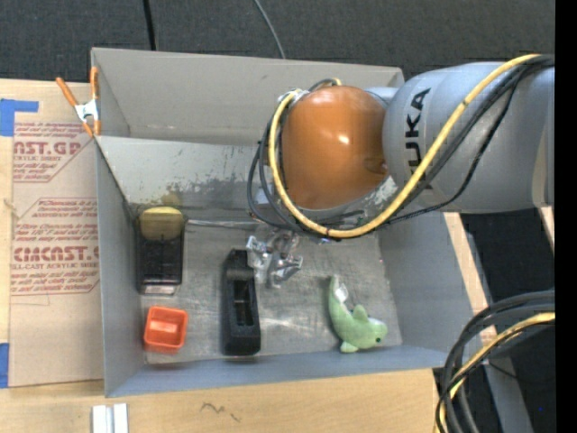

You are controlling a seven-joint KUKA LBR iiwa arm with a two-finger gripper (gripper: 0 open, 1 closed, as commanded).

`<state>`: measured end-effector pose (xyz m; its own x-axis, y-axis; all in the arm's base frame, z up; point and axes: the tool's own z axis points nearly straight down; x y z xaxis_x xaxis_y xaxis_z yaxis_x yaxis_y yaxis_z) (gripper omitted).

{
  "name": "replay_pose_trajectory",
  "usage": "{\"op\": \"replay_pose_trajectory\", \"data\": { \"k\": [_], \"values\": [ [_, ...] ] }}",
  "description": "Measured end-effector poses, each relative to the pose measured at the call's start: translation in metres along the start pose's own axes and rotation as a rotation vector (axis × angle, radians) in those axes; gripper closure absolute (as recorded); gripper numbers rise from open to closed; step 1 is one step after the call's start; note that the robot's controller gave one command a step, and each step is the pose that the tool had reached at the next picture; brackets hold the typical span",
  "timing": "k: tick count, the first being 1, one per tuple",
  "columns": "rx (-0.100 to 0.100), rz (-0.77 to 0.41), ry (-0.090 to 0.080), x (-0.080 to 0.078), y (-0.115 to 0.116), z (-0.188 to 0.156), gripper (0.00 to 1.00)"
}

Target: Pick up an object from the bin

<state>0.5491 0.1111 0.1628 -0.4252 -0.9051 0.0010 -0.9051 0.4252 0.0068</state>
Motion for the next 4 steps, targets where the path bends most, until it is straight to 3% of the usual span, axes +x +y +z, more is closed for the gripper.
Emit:
{"op": "replay_pose_trajectory", "data": {
  "k": [1,2,3,4],
  "values": [
    [0.008,0.218,-0.005,-0.04,0.003,-0.008,1.0],
    [0.006,0.207,-0.005,-0.016,0.016,0.008,0.0],
    [0.006,0.239,-0.002,0.002,0.015,0.013,0.0],
    [0.013,0.209,-0.031,-0.003,-0.01,0.047,0.0]
  ]
}}
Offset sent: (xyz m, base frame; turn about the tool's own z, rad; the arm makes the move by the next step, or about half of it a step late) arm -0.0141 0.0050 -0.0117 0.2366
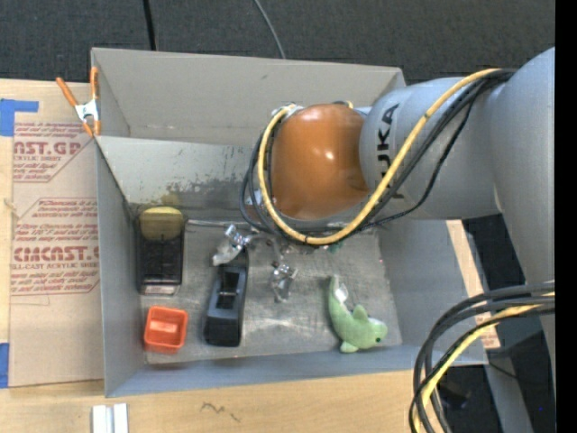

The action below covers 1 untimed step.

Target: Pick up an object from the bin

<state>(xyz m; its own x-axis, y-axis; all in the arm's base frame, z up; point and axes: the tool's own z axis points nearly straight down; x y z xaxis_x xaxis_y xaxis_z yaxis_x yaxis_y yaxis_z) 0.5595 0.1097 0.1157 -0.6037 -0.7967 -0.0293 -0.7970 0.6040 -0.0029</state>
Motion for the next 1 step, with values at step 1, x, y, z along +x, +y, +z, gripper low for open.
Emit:
{"op": "replay_pose_trajectory", "data": {
  "k": [1],
  "values": [
    [-0.002,0.004,0.02,0.0085,-0.0025,0.0132,1.0]
  ]
}}
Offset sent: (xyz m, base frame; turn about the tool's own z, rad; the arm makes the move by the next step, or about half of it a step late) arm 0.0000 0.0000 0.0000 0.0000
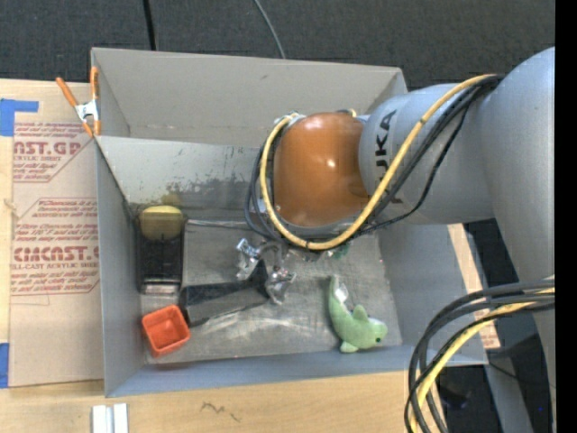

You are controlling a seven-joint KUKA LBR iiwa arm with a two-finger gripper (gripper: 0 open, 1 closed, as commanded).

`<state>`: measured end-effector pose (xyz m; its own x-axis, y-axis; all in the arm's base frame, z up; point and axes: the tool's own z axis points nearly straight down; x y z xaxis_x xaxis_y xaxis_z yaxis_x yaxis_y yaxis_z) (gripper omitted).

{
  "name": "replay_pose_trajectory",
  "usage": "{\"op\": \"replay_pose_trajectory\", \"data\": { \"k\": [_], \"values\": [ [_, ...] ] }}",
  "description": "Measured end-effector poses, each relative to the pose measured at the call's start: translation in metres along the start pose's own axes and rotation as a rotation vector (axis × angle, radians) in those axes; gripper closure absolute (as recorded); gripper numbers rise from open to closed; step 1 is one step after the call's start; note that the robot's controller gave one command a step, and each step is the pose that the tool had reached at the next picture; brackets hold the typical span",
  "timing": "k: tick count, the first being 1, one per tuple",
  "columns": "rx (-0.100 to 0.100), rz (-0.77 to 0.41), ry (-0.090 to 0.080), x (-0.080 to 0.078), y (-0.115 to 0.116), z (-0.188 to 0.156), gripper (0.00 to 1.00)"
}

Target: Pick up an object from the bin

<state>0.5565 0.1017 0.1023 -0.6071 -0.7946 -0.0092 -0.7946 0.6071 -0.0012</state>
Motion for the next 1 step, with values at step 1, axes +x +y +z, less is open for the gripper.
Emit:
{"op": "replay_pose_trajectory", "data": {
  "k": [1],
  "values": [
    [0.0,0.0,0.0,0.0,0.0,0.0,1.0]
  ]
}}
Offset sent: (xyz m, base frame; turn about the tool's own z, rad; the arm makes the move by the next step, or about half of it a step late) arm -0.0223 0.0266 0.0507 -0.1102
